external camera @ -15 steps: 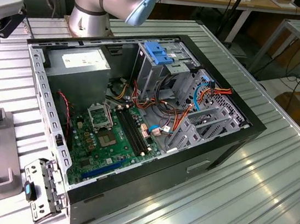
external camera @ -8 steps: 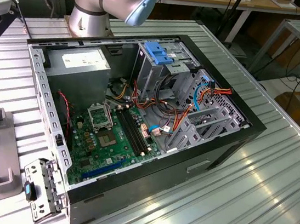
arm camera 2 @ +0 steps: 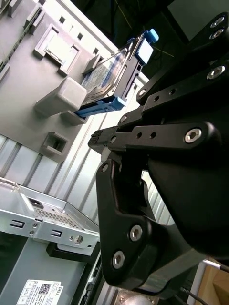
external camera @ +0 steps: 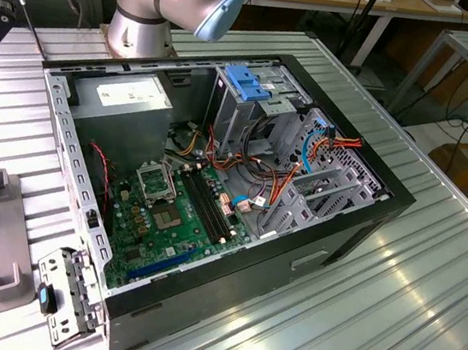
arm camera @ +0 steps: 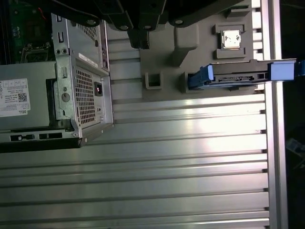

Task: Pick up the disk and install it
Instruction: 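Reach for the disk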

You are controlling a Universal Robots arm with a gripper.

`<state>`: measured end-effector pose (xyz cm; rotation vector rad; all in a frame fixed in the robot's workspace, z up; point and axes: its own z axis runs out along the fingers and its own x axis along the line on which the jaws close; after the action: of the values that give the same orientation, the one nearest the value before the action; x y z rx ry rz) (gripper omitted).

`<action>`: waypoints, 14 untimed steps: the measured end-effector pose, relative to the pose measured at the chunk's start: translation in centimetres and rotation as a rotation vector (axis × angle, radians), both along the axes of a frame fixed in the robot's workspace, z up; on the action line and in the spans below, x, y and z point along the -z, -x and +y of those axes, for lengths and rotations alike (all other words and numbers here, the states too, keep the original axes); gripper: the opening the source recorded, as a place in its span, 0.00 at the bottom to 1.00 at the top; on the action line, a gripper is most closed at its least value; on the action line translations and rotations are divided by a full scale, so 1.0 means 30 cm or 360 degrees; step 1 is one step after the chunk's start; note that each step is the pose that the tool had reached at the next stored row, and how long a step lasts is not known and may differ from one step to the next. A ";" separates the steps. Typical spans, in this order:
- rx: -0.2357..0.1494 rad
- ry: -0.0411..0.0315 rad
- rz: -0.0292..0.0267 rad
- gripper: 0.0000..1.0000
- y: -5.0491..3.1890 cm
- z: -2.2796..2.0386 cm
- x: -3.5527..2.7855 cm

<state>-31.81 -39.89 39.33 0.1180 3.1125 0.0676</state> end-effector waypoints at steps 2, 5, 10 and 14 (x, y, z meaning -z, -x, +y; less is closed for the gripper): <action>0.0000 0.0000 0.00001 0.11 0.009 0.000 0.000; 0.0000 0.0000 0.00001 0.11 0.025 0.000 0.000; 0.0000 0.0000 0.00001 0.11 0.056 0.000 0.000; 0.0000 0.0000 0.00001 0.11 0.076 0.000 0.000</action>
<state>-34.08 -39.89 39.33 0.1180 3.1125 0.0676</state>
